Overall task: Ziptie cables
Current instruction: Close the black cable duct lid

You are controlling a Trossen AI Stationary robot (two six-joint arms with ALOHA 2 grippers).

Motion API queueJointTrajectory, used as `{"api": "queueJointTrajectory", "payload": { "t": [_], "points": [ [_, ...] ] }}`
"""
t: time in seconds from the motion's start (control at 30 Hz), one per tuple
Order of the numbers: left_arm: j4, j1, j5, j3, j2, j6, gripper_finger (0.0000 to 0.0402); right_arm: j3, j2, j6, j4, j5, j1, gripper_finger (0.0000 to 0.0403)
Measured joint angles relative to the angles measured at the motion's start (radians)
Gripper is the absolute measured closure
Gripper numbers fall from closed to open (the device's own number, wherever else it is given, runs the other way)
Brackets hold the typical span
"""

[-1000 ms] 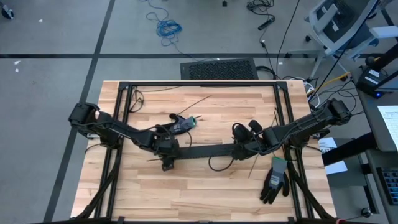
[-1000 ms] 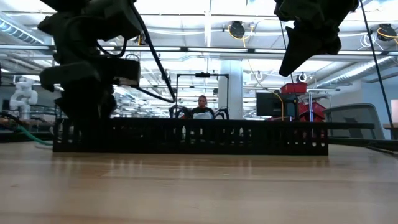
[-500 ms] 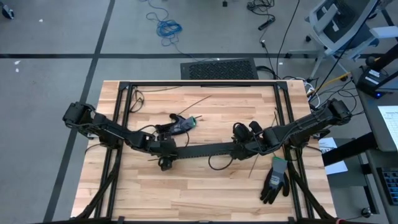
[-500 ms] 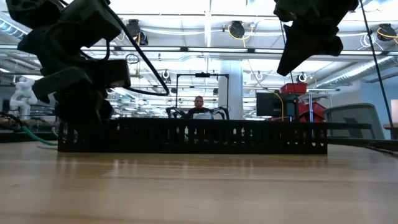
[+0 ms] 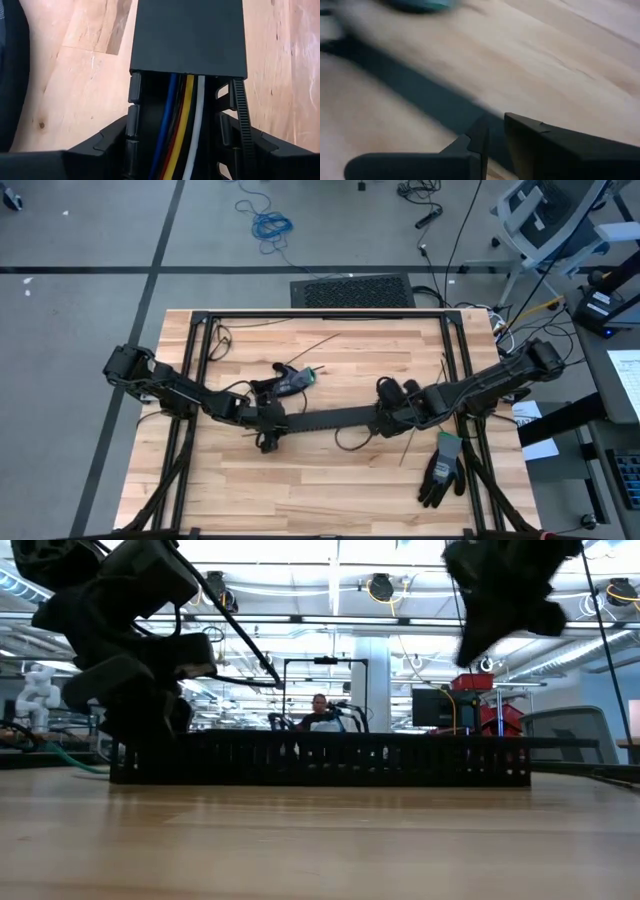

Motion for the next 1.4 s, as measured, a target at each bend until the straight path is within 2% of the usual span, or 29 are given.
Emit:
{"api": "queueJointTrajectory", "payload": {
  "t": [0.13,0.2,0.3,0.37,0.53,0.67,0.87,1.1,1.23,1.4],
  "points": [
    [-0.021,-0.006,0.01,0.0,0.0,0.028,0.015,0.0,0.014,0.338,-0.24,-0.028,-0.035,0.0353],
    [-0.035,-0.008,0.018,0.001,0.0,0.031,0.0149,0.0,0.027,0.483,-0.36,-0.076,-0.045,0.0354],
    [-0.043,-0.008,0.02,0.001,0.0,0.033,0.0149,-0.001,0.064,0.664,-0.534,-0.133,-0.043,0.0363],
    [-0.04,-0.008,0.021,0.0,0.0,0.032,0.0149,-0.014,0.083,0.749,-0.581,-0.158,-0.043,0.0373],
    [-0.039,-0.009,0.023,-0.001,0.0,0.033,0.0148,-0.126,0.086,0.721,-0.334,-0.257,-0.053,0.0399],
    [-0.037,-0.009,0.025,-0.001,-0.004,0.033,0.0148,-0.195,0.082,0.807,-0.244,-0.256,-0.057,0.0402],
    [-0.033,-0.009,0.027,-0.001,-0.006,0.032,0.0148,-0.189,0.073,0.841,-0.331,-0.26,-0.057,0.0403],
    [-0.033,-0.009,0.027,-0.001,-0.006,0.029,0.0148,-0.08,0.034,0.901,-0.713,-0.246,-0.056,0.0403],
    [-0.033,-0.009,0.026,-0.001,-0.006,0.029,0.0148,-0.088,0.0,0.878,-0.719,-0.296,-0.056,0.0403],
    [-0.032,-0.009,0.024,-0.001,-0.006,0.031,0.0148,-0.224,0.001,0.925,-0.58,-0.406,-0.056,0.0403]
  ]
}}
